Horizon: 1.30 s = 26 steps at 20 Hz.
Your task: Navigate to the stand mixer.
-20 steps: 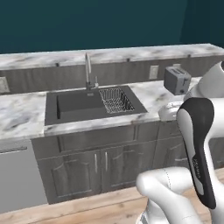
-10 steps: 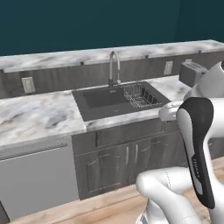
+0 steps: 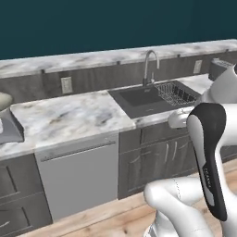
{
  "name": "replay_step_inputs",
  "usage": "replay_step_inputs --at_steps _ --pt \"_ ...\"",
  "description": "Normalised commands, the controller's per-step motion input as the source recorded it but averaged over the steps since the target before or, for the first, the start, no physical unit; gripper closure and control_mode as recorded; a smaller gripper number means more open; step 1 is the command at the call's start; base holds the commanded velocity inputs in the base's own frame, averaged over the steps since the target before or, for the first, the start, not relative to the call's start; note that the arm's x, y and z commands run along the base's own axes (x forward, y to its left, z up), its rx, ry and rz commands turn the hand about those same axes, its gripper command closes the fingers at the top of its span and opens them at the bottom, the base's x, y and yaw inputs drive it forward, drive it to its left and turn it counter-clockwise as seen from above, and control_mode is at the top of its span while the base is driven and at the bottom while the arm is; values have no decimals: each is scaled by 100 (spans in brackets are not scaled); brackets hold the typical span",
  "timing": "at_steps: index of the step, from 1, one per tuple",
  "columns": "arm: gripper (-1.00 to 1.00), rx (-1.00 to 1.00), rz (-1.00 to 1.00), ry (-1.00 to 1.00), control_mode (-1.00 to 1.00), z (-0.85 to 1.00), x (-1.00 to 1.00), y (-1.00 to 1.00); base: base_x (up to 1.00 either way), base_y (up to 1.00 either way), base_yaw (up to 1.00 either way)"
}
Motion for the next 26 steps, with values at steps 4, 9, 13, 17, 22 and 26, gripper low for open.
replay_step_inputs --at_steps 4,9,13,17,22,26 --pt "-100 0 0 0 100 0 0 0 -28 100 -10" --pt "-100 0 0 0 100 0 0 0 -10 100 -8" --pt "-100 0 0 0 100 0 0 0 0 100 -2" --pt "-100 0 0 0 100 0 0 0 15 100 1" --pt "-100 0 0 0 100 0 0 0 53 91 18" --pt "-100 0 0 0 100 0 0 0 88 15 30"
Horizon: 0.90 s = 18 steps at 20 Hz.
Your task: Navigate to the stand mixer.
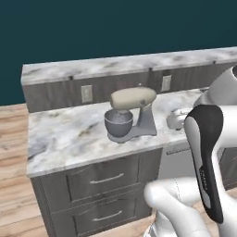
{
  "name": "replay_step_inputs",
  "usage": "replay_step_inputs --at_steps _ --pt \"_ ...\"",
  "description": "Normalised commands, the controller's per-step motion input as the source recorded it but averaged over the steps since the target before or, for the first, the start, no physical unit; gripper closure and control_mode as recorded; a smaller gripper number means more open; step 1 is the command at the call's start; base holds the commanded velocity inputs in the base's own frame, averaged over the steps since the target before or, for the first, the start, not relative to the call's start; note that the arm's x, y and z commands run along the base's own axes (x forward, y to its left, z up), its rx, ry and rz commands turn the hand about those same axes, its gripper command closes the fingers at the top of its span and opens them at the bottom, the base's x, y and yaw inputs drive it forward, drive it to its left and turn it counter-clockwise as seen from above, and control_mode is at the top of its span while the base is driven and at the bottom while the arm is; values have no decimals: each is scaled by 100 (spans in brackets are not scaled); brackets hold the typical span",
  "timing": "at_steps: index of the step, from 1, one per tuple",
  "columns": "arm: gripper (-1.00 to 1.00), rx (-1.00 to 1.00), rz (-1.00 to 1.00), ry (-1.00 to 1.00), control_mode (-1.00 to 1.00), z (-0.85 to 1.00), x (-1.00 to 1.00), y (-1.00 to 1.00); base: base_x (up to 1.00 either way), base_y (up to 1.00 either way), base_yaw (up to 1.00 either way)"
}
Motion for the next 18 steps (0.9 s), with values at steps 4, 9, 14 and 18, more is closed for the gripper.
replay_step_inputs --at_steps 4,9,14,18 --pt "-100 0 0 0 100 0 0 0 100 -3 31" --pt "-100 0 0 0 100 0 0 0 100 -1 19" --pt "-100 0 0 0 100 0 0 0 100 -13 24" --pt "-100 0 0 0 100 0 0 0 100 -37 39"
